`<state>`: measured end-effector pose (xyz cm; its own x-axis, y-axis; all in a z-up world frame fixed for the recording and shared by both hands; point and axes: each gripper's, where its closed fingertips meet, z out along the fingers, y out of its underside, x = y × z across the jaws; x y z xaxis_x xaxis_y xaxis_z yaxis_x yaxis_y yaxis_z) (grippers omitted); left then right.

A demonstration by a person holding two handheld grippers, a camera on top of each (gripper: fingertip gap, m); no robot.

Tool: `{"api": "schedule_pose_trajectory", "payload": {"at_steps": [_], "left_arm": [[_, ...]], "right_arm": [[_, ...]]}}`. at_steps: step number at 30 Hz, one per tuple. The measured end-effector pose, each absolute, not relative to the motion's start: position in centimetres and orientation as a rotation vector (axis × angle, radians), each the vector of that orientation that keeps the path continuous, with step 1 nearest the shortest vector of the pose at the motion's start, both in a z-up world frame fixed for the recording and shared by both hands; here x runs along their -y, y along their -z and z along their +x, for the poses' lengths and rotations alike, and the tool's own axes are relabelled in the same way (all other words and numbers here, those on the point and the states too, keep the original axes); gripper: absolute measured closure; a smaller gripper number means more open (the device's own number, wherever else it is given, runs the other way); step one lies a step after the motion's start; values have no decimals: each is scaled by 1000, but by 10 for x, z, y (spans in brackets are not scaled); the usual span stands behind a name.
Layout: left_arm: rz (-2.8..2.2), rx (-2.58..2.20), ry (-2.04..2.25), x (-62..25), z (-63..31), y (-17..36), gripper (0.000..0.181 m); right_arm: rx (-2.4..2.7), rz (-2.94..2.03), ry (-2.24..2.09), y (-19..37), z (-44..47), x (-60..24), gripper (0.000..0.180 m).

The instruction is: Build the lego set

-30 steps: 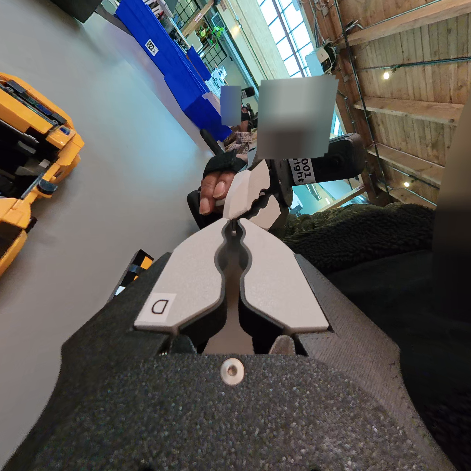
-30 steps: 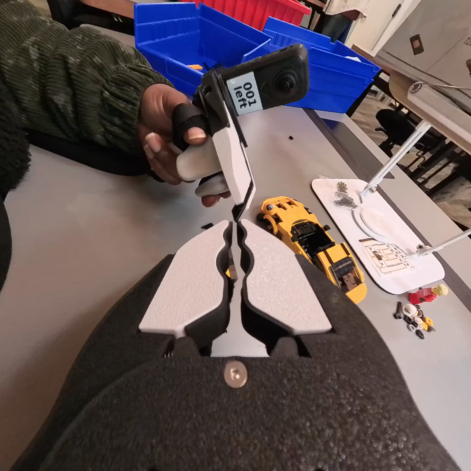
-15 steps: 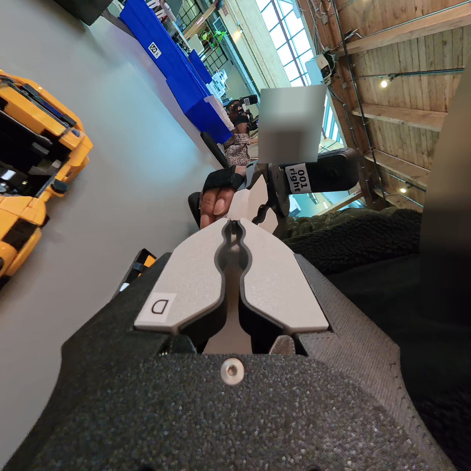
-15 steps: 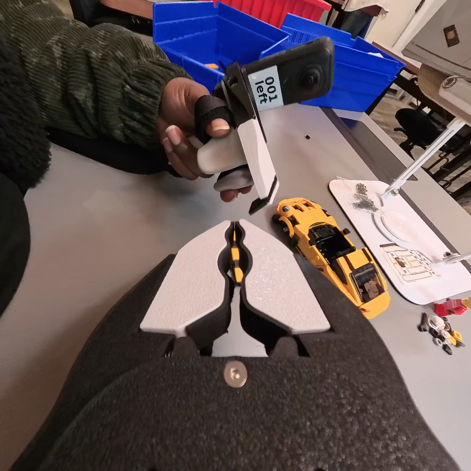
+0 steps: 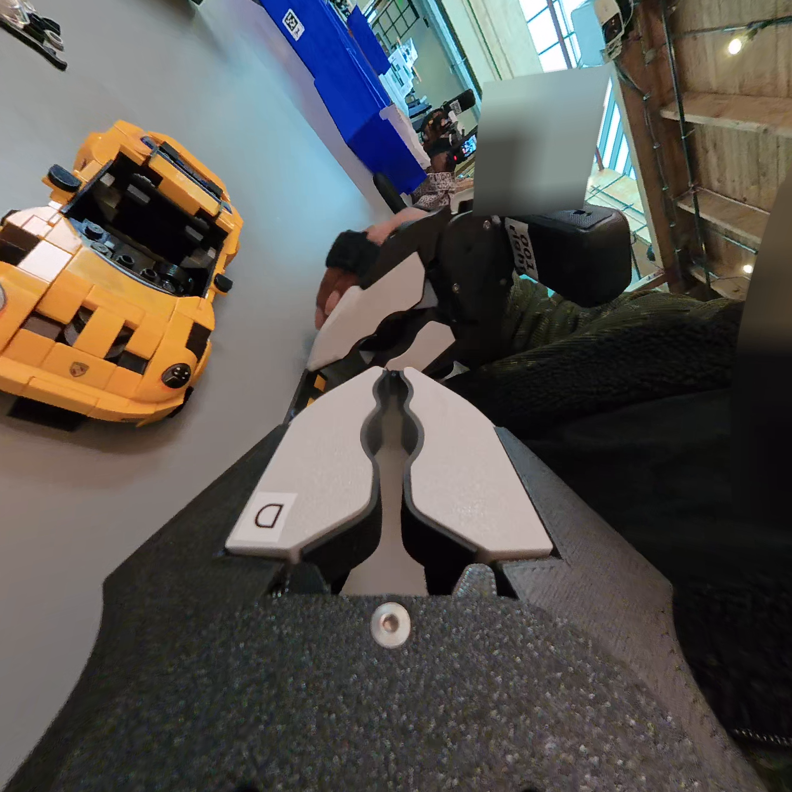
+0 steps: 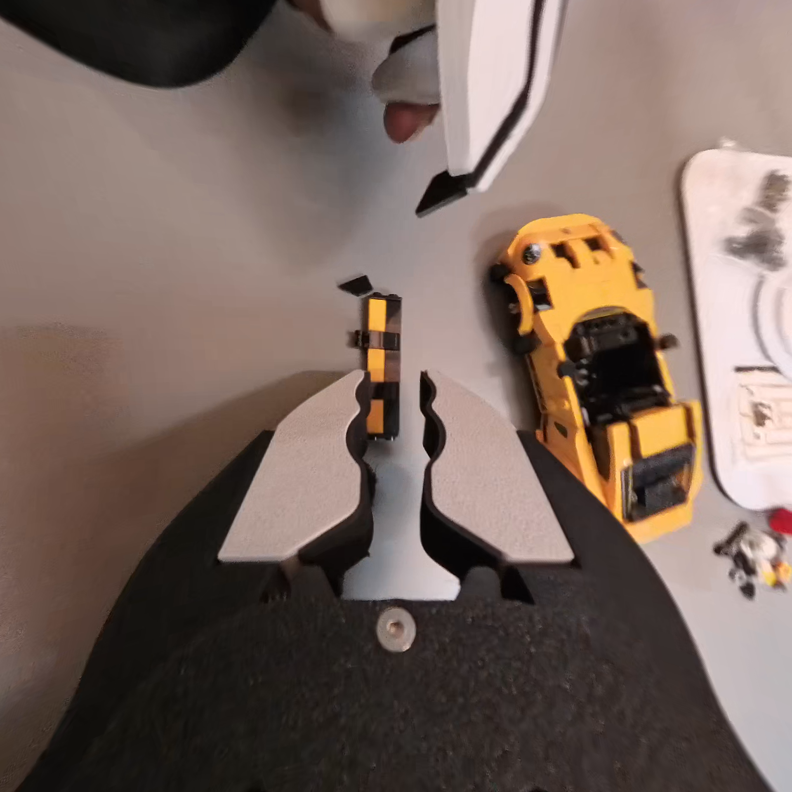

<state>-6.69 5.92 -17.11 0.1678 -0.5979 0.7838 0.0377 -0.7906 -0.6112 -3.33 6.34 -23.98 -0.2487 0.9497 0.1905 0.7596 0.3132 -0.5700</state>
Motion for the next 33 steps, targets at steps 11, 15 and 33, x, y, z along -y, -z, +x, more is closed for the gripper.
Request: {"api": "schedule_pose_trajectory", "payload": {"at_steps": [11, 15, 33], "left_arm": [[-1883, -570, 1743, -49, -65, 163, 178], [-1901, -622, 1766, -42, -54, 168, 178], [-2434, -615, 1226, -56, -78, 245, 178]], "right_arm": [[2598, -1212, -479, 257, -24, -57, 164], [2789, -873, -219, 257, -4, -69, 164], [2419, -1136, -605, 221, -42, -56, 157]]}}
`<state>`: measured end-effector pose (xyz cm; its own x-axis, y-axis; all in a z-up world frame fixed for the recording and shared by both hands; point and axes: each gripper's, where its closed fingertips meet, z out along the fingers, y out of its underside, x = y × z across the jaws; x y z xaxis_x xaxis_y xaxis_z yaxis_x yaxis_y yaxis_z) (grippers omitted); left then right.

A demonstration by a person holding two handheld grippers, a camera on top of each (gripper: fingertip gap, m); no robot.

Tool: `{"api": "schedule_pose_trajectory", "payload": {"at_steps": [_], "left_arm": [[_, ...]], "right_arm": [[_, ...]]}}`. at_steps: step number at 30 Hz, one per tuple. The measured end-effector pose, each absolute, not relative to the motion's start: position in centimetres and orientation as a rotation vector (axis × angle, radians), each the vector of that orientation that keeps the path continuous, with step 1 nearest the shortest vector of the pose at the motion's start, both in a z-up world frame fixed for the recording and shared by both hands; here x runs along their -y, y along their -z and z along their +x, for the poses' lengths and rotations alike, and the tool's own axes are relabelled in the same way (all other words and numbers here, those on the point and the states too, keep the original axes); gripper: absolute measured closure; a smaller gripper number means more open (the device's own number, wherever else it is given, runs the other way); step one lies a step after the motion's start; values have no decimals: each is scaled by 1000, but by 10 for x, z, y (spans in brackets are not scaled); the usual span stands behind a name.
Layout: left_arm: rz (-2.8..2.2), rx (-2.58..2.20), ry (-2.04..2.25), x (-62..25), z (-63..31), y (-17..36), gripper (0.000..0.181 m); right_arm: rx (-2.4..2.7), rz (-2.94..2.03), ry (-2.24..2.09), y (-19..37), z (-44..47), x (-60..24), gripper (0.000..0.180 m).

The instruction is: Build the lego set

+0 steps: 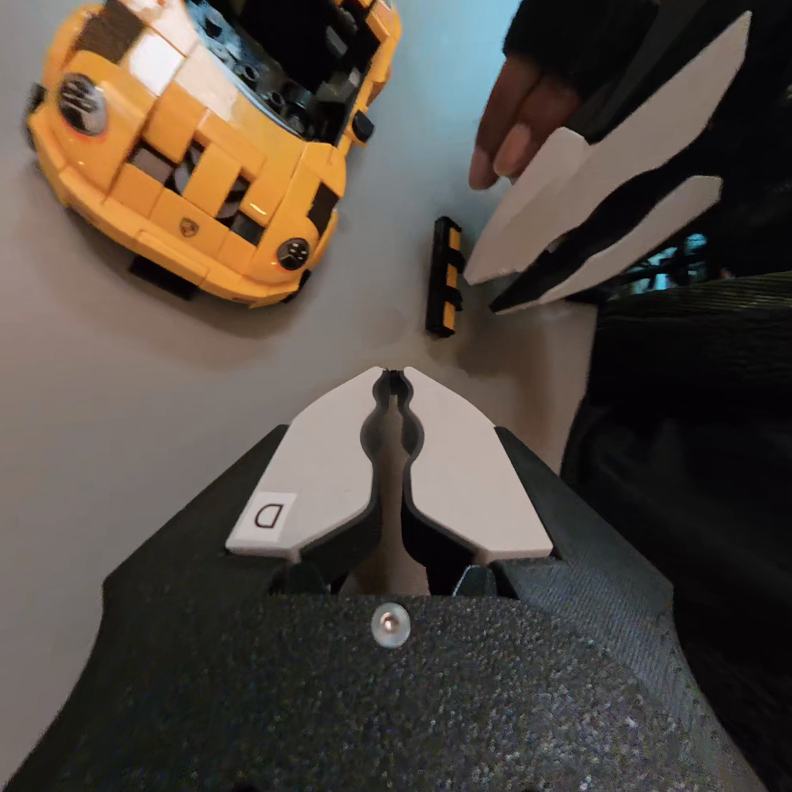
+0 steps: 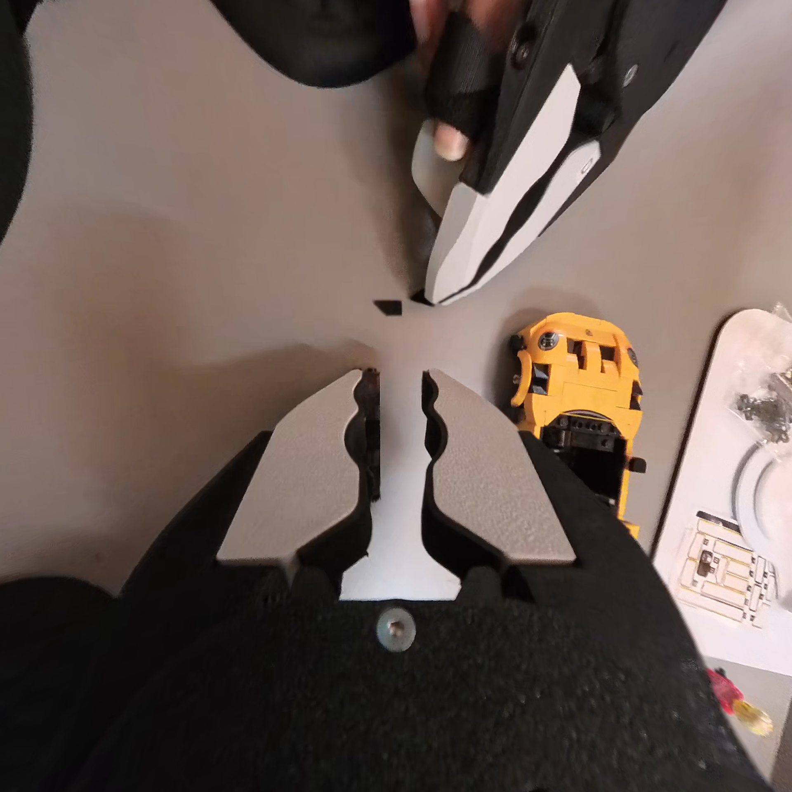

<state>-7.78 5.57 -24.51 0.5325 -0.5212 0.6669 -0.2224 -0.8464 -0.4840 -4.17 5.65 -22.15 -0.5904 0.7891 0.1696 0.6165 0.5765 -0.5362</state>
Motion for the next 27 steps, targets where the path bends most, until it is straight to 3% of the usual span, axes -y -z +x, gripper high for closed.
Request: {"api": "schedule_pose_trajectory", "payload": {"at_steps": [8, 12, 27], "left_arm": [[-2494, -679, 873, -63, -97, 253, 174], [-2459, -687, 875, -65, -98, 249, 154], [-2356, -1046, 601, -53, -111, 253, 125]], "right_arm": [[2379, -1130, -677, 229, -65, -41, 156], [2366, -1167, -694, 230, -69, -40, 156], [2415, -1253, -654, 248, -74, -38, 157]]}}
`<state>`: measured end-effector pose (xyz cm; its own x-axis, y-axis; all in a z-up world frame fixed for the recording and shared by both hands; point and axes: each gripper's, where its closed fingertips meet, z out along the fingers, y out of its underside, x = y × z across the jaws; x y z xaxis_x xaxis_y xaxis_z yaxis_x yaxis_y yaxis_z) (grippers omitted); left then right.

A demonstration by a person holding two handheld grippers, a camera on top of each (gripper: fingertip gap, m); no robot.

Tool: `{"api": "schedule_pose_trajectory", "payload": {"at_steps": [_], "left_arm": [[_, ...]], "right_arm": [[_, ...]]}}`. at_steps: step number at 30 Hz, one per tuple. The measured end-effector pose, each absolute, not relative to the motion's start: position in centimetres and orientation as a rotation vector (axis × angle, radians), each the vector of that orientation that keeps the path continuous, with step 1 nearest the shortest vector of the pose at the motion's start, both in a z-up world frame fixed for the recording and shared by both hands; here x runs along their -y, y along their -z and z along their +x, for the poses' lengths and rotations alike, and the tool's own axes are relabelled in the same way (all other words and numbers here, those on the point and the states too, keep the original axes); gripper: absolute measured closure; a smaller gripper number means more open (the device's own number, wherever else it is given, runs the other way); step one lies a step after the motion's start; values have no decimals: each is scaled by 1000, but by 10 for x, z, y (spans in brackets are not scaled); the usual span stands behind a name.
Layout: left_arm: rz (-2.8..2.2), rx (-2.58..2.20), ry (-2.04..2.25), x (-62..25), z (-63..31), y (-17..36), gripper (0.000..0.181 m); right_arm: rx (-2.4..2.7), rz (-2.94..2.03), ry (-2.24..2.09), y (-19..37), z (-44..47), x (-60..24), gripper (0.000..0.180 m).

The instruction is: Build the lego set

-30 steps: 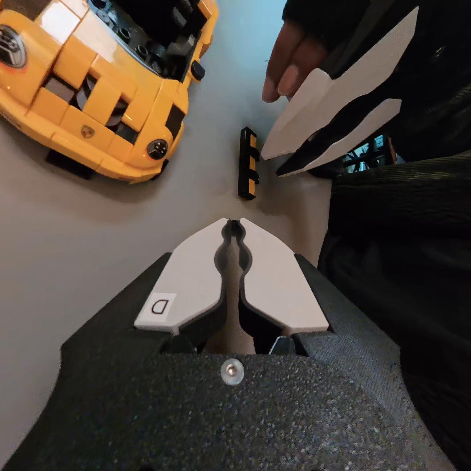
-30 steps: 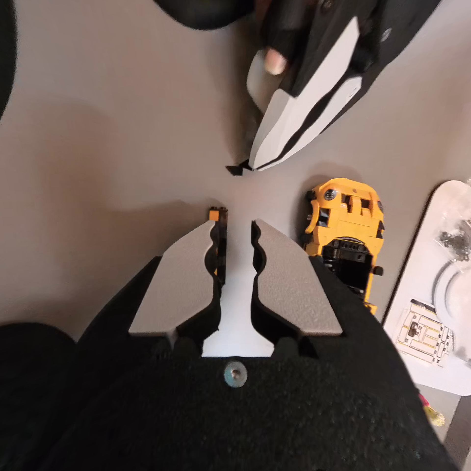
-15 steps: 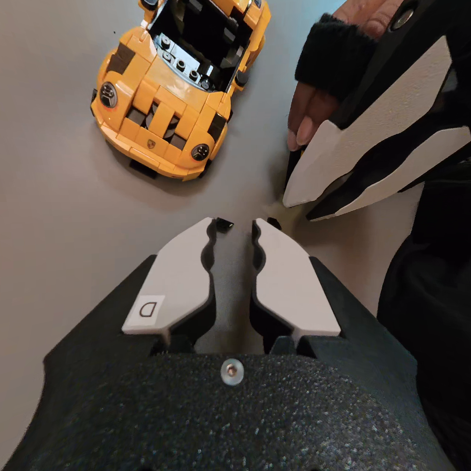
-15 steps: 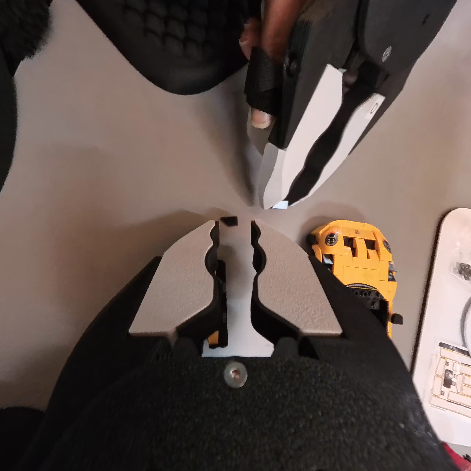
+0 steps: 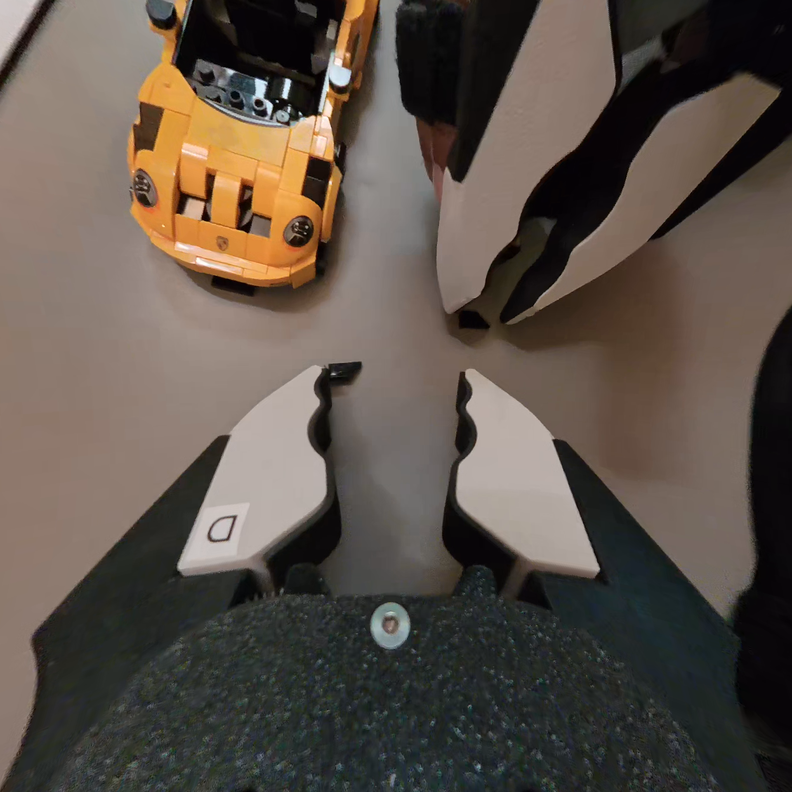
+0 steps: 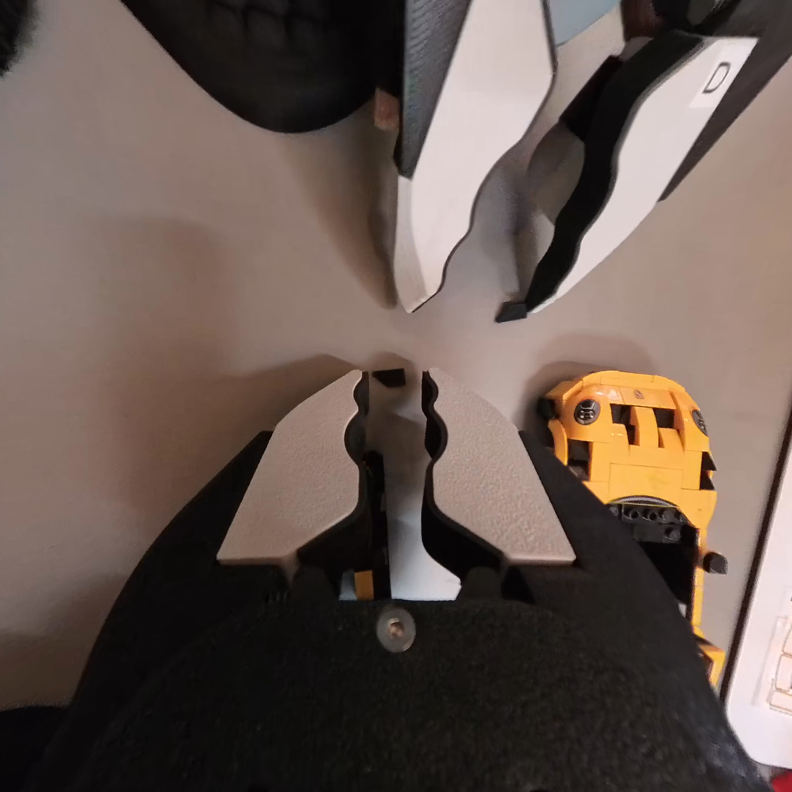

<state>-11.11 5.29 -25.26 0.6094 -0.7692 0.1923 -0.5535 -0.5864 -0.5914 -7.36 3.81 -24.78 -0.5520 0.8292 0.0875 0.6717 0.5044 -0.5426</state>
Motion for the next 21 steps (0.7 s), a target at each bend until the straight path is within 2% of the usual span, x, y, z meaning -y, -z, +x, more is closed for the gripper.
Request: {"api": "schedule_pose_trajectory", "payload": {"at_steps": [3, 11, 21], "left_arm": [[-2292, -1185, 476, -51, -113, 257, 117], [-2239, -1183, 487, -54, -117, 253, 116], [-2089, -1119, 637, -53, -106, 220, 144]], "right_arm": [[2410, -1264, -648, 249, -76, -39, 157], [2247, -1357, -741, 237, -91, -50, 159], [2413, -1295, -667, 253, -70, -38, 157]]}}
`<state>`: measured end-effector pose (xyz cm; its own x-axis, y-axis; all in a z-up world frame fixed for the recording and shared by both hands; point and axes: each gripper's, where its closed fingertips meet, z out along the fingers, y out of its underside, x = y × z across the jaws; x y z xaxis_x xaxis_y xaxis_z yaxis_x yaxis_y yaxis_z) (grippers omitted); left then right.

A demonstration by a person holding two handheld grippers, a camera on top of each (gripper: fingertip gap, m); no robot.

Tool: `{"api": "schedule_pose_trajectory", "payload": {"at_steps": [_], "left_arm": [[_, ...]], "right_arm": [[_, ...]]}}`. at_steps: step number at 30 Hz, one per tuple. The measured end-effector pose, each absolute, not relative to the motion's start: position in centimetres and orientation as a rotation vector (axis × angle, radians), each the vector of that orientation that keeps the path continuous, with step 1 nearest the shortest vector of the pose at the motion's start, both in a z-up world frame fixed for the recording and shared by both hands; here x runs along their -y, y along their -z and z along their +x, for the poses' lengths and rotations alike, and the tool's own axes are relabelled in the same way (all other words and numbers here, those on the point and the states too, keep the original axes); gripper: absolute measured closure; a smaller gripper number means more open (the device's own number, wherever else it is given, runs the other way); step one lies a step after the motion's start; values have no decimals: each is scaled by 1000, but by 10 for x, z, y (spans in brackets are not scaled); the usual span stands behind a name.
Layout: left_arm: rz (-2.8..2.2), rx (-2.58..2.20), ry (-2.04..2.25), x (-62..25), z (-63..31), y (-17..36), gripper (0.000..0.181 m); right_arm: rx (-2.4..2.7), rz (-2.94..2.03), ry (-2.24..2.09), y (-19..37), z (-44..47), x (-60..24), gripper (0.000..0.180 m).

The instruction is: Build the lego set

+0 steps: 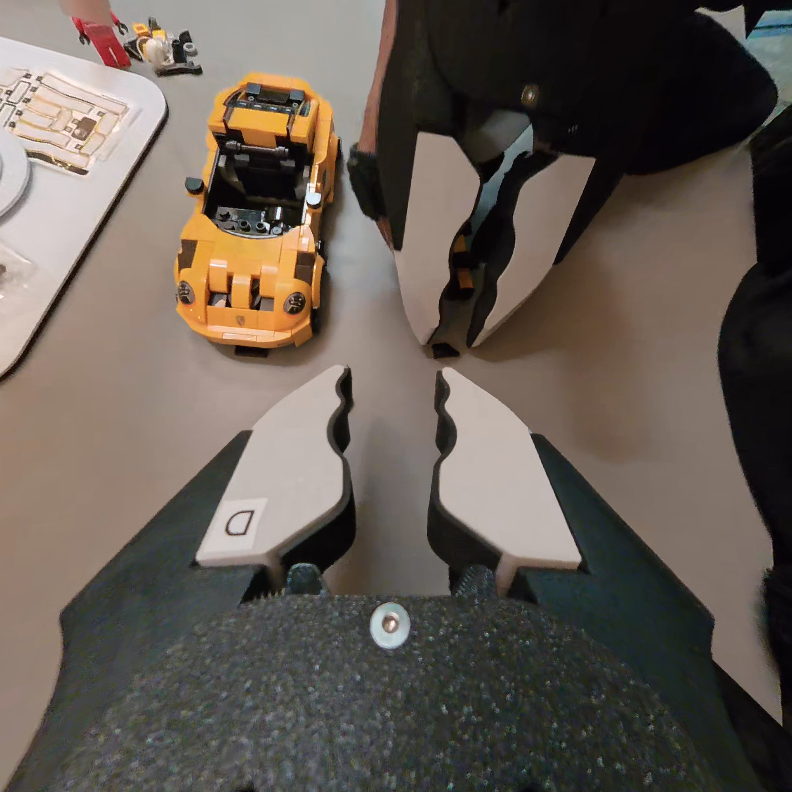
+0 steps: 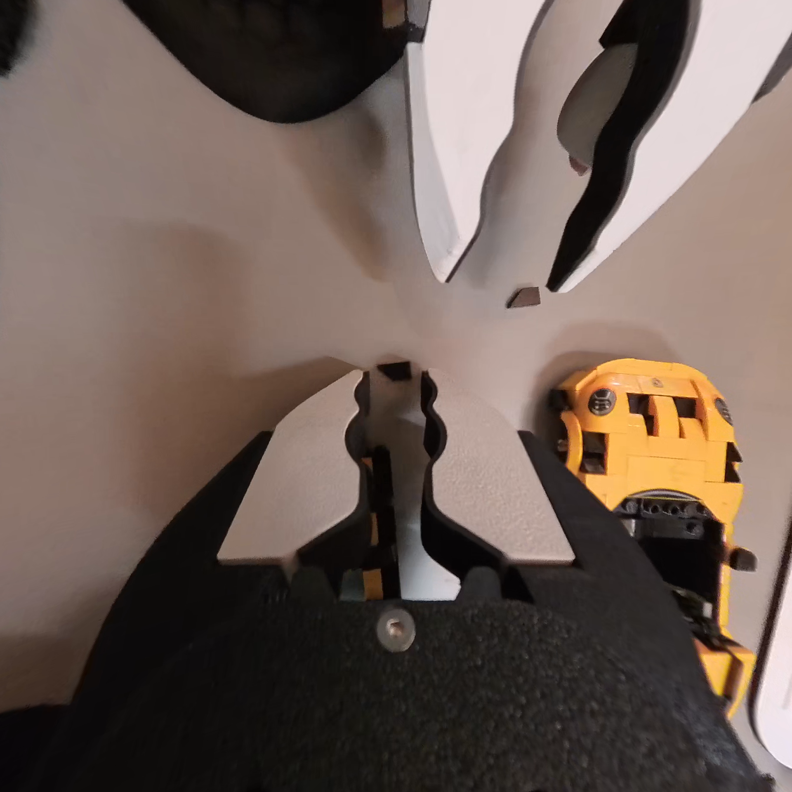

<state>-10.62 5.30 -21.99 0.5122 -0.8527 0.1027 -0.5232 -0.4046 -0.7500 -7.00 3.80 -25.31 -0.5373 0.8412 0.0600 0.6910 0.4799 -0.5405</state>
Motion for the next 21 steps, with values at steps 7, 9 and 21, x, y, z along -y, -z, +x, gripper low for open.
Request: {"api": "schedule_pose_trajectory", "payload": {"at_steps": [7, 9, 21], "left_arm": [[-2097, -1145, 642, -50, -102, 225, 148], [-2097, -1145, 647, -50, -101, 226, 149], [-2080, -1174, 632, -50, -45, 235, 144]], "right_arm": [[2441, -1316, -645, 257, -73, -36, 166], [2428, -1314, -642, 253, -69, -39, 166], [2125, -1653, -536, 240, 46, -91, 166]]}}
